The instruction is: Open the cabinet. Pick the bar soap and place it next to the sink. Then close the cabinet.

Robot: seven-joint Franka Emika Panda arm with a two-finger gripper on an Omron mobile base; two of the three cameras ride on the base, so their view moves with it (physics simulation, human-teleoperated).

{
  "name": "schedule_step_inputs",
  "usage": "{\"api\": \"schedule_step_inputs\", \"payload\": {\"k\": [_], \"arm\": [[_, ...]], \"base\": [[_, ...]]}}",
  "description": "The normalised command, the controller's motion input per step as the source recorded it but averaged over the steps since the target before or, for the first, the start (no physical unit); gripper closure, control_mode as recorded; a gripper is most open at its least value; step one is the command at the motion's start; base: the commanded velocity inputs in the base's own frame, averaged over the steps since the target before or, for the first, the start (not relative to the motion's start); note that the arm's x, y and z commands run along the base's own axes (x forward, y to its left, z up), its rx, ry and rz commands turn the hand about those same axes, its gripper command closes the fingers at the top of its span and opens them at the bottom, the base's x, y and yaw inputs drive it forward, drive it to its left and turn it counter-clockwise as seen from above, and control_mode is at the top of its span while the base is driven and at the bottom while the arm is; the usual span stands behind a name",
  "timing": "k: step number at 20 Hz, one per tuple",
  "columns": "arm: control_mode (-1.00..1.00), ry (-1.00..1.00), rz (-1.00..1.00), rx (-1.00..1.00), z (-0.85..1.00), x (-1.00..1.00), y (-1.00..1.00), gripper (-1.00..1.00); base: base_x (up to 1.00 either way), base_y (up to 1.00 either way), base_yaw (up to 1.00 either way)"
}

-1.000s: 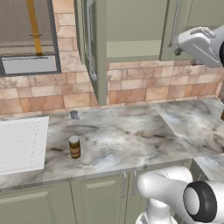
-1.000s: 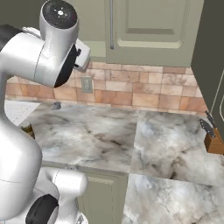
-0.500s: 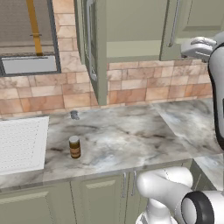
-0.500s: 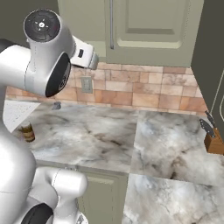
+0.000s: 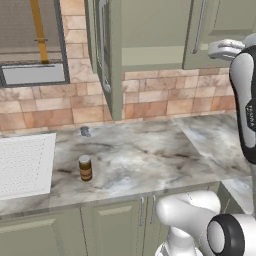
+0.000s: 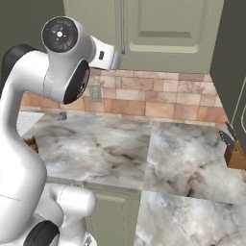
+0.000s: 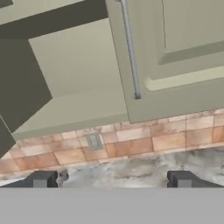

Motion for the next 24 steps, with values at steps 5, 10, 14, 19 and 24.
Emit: {"api": "schedule_step_inputs", "payload": {"k": [5,10,14,19,24], "arm": [[-1.00,0.00,-0.10,0.00,0.14,0.60,-0.05,-1.00],[-1.00,-0.04,-0.06,0.00,0.04,0.51,-0.08,-1.00],[-1.00,0.00,0.00,0.00,0.00,0.52,-0.12,-1.00],[-1.00,0.00,0.00,0.02,0.10,0.48,-0.14,-1.00],[-1.00,0.01,0.00,0.04,0.07,0.41,-0.16,-1.00]], "base": [[0.00,0.00,0.00],[0.00,0.00,0.00],[0.00,0.00,0.00],[0.00,0.00,0.00],[0.00,0.00,0.00]]}}
